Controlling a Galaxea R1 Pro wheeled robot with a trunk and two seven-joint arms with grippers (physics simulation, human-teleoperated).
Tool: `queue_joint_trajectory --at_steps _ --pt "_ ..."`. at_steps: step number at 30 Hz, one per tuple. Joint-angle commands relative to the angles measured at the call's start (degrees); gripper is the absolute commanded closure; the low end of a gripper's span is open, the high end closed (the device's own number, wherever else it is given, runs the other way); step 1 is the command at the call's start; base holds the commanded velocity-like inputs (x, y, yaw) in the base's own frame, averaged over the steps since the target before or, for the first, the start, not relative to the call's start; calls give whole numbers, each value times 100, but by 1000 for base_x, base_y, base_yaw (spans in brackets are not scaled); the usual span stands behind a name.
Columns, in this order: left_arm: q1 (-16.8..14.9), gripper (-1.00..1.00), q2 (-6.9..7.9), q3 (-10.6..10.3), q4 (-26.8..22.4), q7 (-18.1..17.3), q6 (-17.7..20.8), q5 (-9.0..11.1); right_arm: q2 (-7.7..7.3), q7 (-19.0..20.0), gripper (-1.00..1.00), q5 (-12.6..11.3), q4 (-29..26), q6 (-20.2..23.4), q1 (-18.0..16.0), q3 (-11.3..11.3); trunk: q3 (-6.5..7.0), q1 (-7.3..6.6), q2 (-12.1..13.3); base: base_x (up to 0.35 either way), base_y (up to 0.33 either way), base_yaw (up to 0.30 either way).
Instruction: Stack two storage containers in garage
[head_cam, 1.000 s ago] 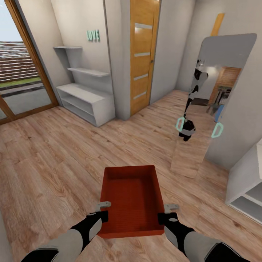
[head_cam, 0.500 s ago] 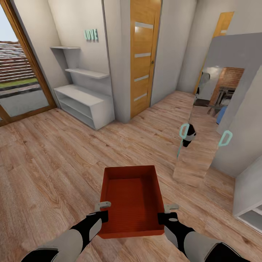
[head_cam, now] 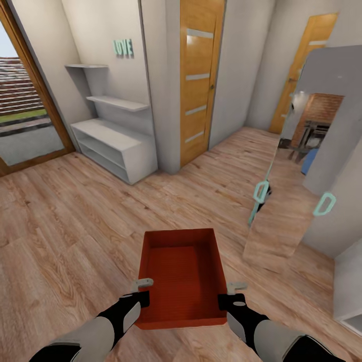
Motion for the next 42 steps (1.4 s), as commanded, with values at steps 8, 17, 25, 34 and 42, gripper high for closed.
queue_joint_trajectory --at_steps 8,17,25,34,42 --pt "5 100 33 -106 6 54 27 42 2 173 100 20 -58 -127 -6 -124 -5 3 -3 322 0 0" --pt "5 100 35 -100 6 54 27 44 -2 173 100 20 -58 -128 -6 -124 -5 3 -3 322 0 0" --pt "5 100 34 -103 6 54 27 45 -2 173 100 20 -58 -128 -6 -124 -5 3 -3 322 0 0" --pt "5 100 33 -102 6 52 27 42 -3 173 100 20 -58 -127 -6 -124 -5 3 -3 322 0 0" --pt "5 100 38 -101 6 54 27 42 -3 173 100 20 -58 -131 -6 -124 -5 3 -3 322 0 0"
